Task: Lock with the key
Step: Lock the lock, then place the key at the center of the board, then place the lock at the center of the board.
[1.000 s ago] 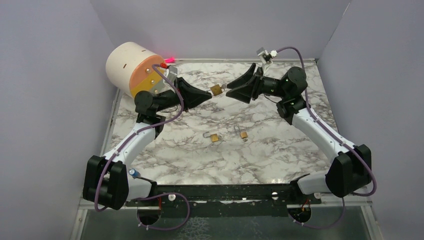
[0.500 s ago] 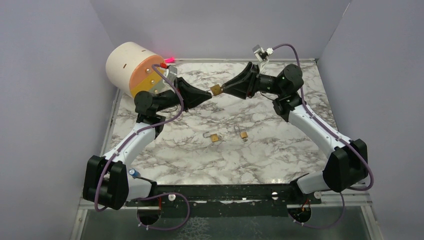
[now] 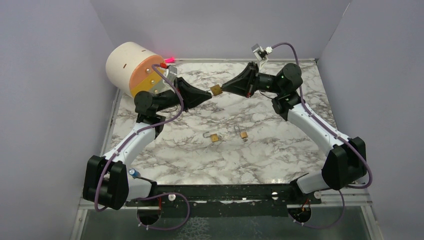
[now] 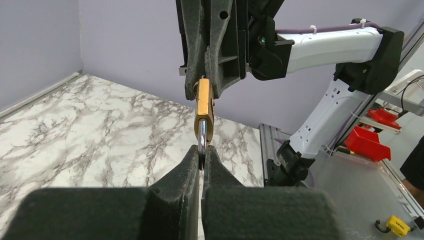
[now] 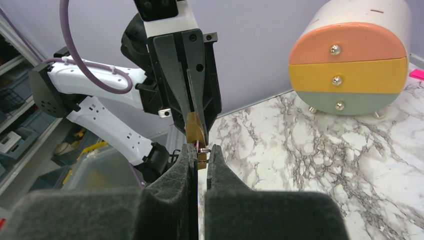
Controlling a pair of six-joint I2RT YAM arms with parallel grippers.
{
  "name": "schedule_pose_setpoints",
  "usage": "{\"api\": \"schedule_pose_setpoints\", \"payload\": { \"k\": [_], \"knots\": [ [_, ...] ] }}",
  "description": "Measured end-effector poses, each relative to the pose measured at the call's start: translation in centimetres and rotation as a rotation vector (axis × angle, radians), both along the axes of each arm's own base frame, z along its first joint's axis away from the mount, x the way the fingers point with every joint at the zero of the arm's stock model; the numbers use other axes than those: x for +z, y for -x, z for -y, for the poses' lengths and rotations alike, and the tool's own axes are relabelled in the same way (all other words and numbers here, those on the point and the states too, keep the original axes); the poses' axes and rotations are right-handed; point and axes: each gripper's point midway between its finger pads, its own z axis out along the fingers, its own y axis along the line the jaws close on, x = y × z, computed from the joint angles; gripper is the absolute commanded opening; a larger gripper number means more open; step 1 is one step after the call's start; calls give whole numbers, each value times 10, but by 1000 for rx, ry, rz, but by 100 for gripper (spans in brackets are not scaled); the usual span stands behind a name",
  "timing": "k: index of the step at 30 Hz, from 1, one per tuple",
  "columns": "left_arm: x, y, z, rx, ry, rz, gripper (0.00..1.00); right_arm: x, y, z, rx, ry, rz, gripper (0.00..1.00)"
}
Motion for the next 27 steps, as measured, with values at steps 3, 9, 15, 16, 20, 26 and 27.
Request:
{"api": "schedule_pose_setpoints", "payload": {
  "k": [3, 9, 15, 16, 20, 26, 27],
  "knots": [
    [0, 0, 0, 0, 0, 0, 0, 0, 0, 0, 0, 0, 1, 1],
    [-1, -2, -2, 6, -1, -3, 0, -2, -3, 2, -16, 8, 8, 1],
    [-4, -8, -9, 33, -2, -9, 0, 4, -11, 23, -81, 7, 31, 1],
    [-4, -9, -10, 38, -2, -10, 0, 5, -14, 29, -99, 6, 34, 1],
    [-8, -12, -13, 50, -4, -18, 0, 4, -22, 47, -150, 4, 23, 1],
    [-22, -16, -15, 74, -6, -66, 0, -9, -32, 54, -194, 15, -12, 1],
    [-29, -18, -16, 88, -6, -91, 0, -14, -34, 55, -208, 21, -26, 1]
  ]
}}
